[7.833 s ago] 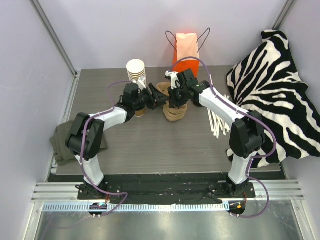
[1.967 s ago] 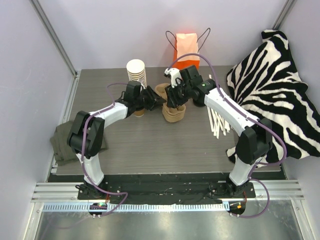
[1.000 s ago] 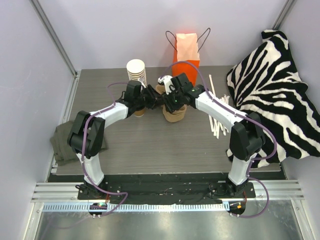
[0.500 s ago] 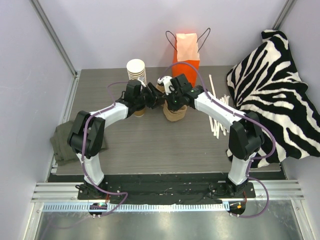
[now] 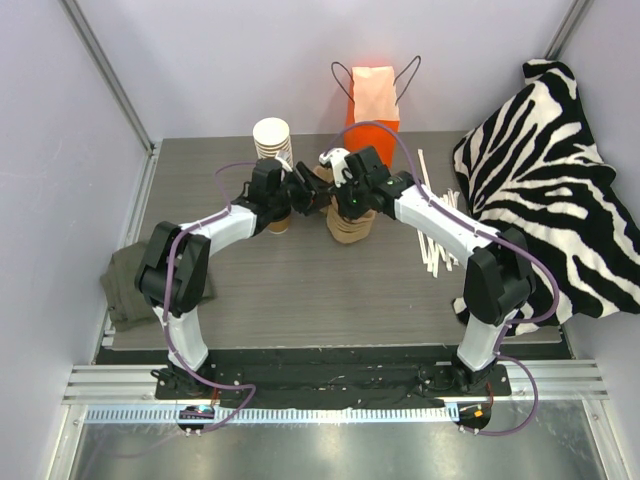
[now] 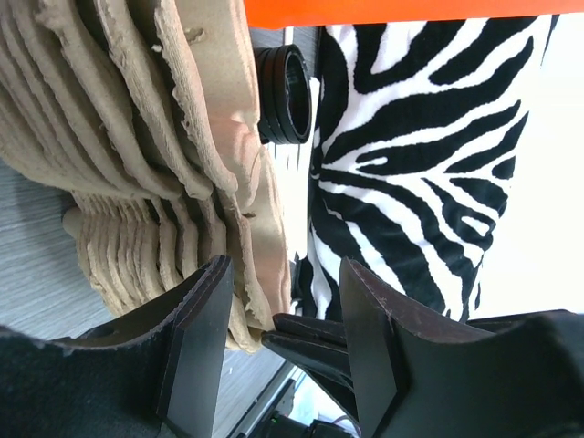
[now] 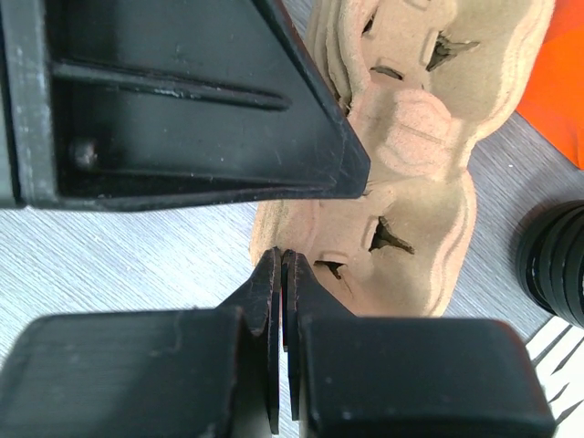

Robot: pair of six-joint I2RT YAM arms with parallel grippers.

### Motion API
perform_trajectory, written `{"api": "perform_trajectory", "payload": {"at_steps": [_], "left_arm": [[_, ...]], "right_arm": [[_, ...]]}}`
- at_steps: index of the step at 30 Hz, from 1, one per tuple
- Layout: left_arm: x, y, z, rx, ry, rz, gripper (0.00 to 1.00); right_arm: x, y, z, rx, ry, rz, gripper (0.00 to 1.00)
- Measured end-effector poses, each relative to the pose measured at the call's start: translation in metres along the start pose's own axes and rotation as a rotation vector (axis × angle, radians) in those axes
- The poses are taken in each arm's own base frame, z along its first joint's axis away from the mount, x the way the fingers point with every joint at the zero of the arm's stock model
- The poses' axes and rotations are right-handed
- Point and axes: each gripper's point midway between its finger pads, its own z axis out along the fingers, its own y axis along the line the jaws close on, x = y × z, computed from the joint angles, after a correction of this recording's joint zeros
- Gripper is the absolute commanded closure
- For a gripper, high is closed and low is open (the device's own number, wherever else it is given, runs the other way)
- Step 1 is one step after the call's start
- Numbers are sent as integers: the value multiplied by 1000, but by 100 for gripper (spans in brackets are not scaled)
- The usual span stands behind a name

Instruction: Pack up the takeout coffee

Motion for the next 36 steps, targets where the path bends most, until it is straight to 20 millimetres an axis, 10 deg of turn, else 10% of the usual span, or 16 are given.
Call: {"api": "perform_trajectory", "payload": {"at_steps": [36], "left_arm": [[2,17,13,-72,4,28,41]], "right_arm": [[-17,1,-23,4,-57,-26,99]]}}
